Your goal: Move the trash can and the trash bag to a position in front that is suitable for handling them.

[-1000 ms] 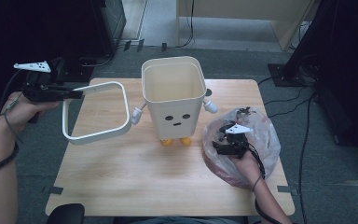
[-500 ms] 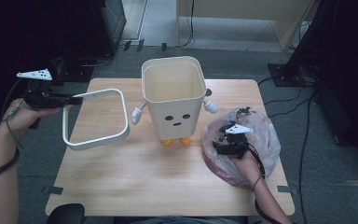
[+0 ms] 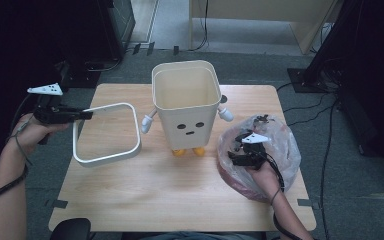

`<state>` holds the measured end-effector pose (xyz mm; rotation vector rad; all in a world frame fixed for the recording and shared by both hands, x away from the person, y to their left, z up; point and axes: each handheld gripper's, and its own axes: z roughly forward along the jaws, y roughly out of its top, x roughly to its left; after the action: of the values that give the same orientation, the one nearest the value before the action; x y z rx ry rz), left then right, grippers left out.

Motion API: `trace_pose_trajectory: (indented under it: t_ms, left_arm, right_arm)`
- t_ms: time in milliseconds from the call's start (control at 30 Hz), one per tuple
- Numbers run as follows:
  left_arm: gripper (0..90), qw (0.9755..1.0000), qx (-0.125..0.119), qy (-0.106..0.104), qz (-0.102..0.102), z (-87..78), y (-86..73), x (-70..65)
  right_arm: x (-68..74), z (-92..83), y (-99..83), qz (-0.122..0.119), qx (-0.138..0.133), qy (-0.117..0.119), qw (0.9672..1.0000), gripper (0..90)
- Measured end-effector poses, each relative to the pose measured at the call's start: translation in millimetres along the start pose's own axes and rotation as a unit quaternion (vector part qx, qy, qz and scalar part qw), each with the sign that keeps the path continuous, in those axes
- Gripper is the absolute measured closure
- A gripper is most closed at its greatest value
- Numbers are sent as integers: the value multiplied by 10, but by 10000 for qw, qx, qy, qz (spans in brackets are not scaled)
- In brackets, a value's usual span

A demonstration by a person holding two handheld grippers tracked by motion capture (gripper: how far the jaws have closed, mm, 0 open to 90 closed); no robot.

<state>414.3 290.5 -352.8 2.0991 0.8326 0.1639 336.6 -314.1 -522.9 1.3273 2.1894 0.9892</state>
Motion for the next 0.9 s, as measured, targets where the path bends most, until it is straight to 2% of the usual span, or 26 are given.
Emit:
trace_pose_trajectory:
  t_ms: [133, 500, 900]
  left_arm:
    - [761, 10000, 69, 5, -42, 89, -72, 2]
    - [759, 9997, 13, 104, -222, 312, -243, 7]
    - [754, 9995, 18, 188, -263, 590, -340, -33]
  right_arm:
    - [0, 0, 0, 1, 0, 0, 10000, 174]
    - [0, 0, 0, 1, 2, -1, 10000, 174]
    - [0, -1, 0, 3, 2, 1, 10000, 174]
